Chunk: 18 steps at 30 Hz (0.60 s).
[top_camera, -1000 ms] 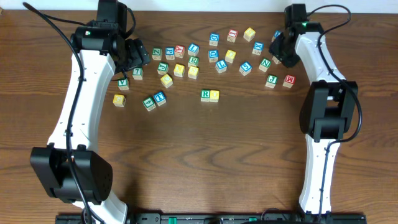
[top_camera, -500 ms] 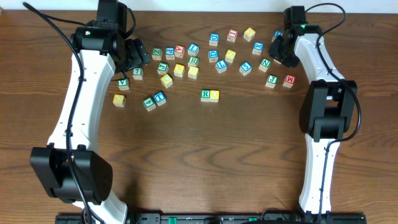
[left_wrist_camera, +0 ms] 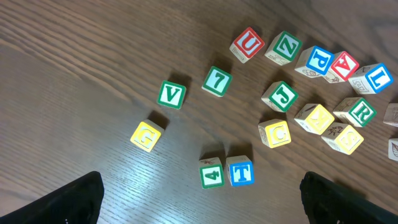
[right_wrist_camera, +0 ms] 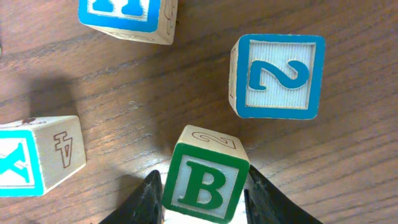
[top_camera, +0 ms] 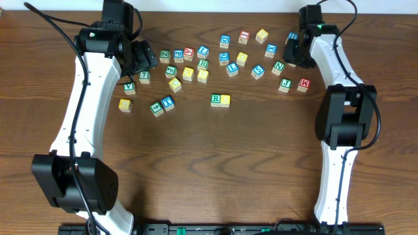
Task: Spell out ROBOT
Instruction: 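Lower the right gripper and grasp the green B block, then carry the green B block left toward the O block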
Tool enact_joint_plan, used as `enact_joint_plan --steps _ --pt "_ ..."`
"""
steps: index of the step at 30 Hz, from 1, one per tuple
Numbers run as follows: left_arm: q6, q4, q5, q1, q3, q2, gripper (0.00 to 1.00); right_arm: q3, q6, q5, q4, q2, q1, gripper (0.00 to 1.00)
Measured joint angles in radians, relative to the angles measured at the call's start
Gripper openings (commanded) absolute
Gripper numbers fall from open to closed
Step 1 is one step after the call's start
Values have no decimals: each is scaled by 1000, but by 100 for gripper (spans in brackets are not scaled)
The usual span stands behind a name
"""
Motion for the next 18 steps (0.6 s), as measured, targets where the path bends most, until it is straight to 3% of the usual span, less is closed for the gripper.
enact_joint_plan --steps 14,18 --pt "0 0 0 0 0 0 100 -15 17 25 58 0 0 33" --pt "0 0 0 0 0 0 100 -49 25 30 76 0 0 25"
